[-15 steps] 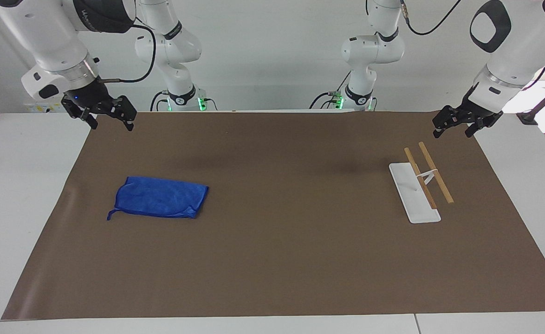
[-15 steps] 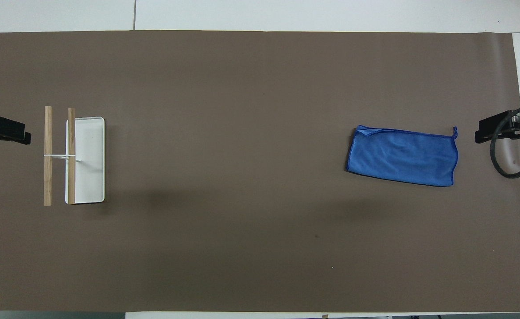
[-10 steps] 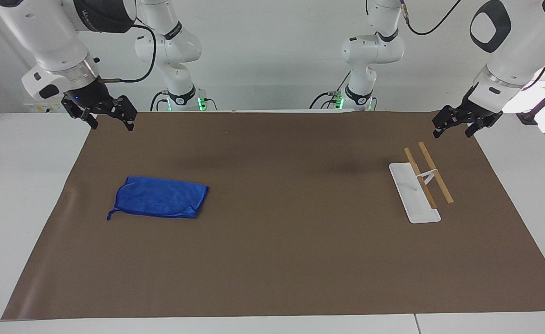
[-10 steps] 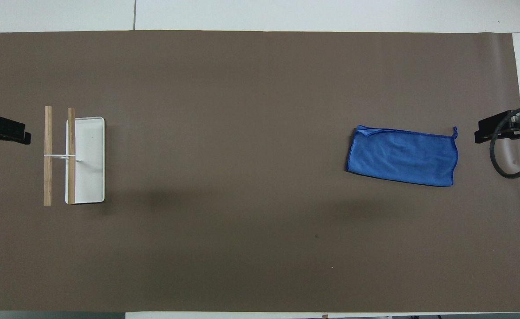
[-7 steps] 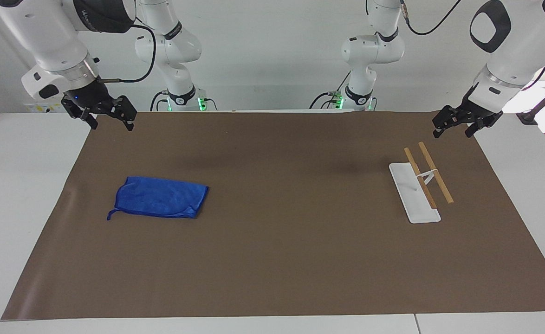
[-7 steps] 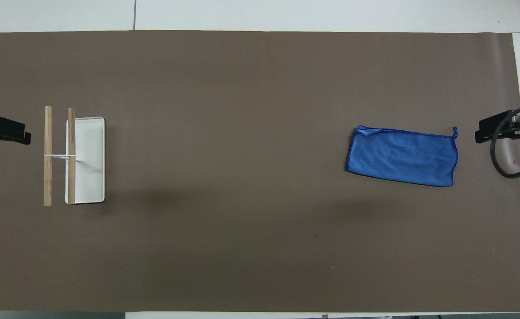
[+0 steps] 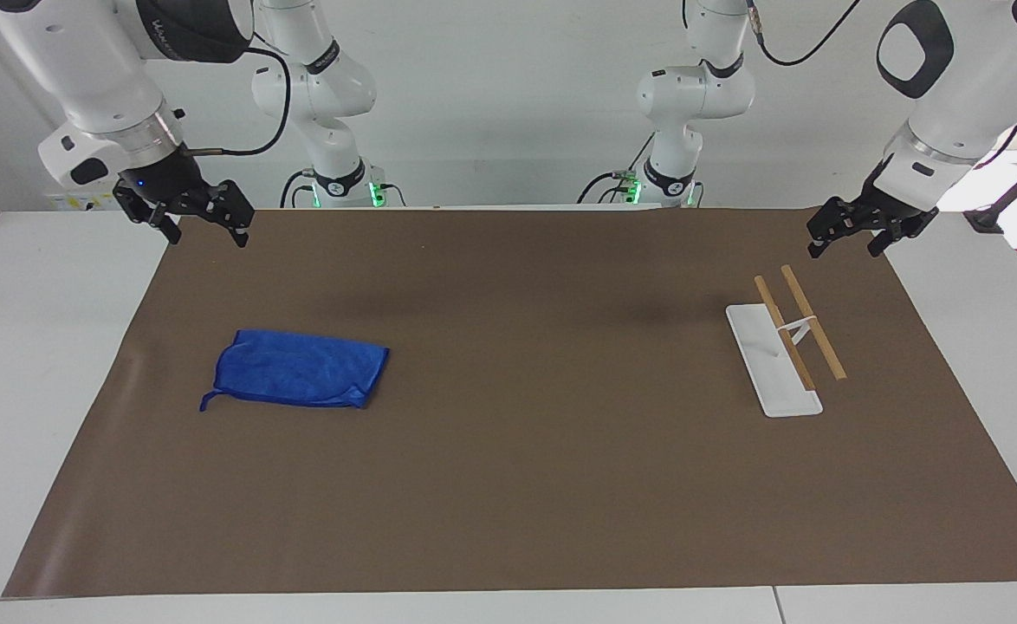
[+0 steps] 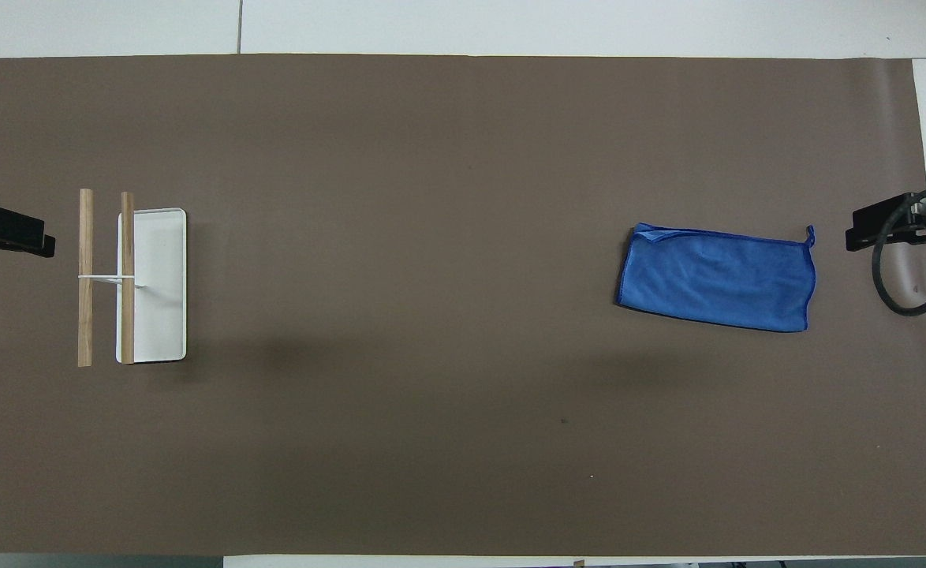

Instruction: Right arm passes towel to left arm to hang

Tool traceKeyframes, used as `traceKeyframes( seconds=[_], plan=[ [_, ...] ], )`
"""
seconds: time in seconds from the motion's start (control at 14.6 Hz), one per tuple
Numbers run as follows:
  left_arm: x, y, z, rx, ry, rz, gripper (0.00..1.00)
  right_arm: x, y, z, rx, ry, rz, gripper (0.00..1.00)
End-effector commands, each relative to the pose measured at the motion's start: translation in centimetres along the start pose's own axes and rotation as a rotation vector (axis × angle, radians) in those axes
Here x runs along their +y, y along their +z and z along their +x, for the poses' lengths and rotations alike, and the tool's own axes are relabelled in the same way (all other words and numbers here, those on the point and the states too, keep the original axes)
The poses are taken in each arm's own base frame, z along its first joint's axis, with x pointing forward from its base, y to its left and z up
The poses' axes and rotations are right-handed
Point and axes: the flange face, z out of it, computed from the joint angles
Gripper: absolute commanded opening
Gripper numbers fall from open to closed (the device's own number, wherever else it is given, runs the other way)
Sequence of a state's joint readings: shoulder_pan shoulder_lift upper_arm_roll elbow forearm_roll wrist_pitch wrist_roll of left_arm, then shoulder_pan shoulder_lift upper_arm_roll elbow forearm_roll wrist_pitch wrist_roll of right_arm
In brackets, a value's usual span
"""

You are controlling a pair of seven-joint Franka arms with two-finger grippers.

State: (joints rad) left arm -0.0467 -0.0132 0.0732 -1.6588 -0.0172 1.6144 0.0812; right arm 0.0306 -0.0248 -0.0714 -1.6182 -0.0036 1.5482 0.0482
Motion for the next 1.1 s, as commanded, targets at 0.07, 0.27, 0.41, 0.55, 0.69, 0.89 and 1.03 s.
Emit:
traceKeyframes(
  seconds=[0.07,0.27,0.41,0.55,0.69,0.89,1.03],
  plan=[
    [0.06,-0.19,-0.52,0.002,0.017,0.021,1.0,0.12,0.2,-0.06,0.013,-0.009,-0.006,1.0],
    [-0.02,-0.11,-0.49,0.0,0.015,0.021,1.0,0.35,0.17,-0.01,0.017,-0.008,-0.02,1.0],
    [0.06,-0.19,-0.53,0.002,0.017,0.021,1.0,0.37,0.22,0.02,0.018,-0.008,-0.021,1.0],
    [0.06,-0.19,-0.53,0.002,0.017,0.021,1.0,0.21,0.18,-0.09,0.015,-0.009,-0.021,1.0],
    [-0.02,-0.19,-0.53,0.002,0.015,0.021,1.0,0.62,0.14,-0.02,0.02,-0.003,-0.021,1.0],
    [-0.02,-0.19,-0.53,0.002,0.015,0.021,1.0,0.62,0.46,-0.05,0.015,-0.002,-0.021,1.0],
    [0.06,-0.11,-0.48,0.0,0.017,0.021,1.0,0.46,0.46,-0.06,0.015,-0.005,-0.021,1.0]
  ],
)
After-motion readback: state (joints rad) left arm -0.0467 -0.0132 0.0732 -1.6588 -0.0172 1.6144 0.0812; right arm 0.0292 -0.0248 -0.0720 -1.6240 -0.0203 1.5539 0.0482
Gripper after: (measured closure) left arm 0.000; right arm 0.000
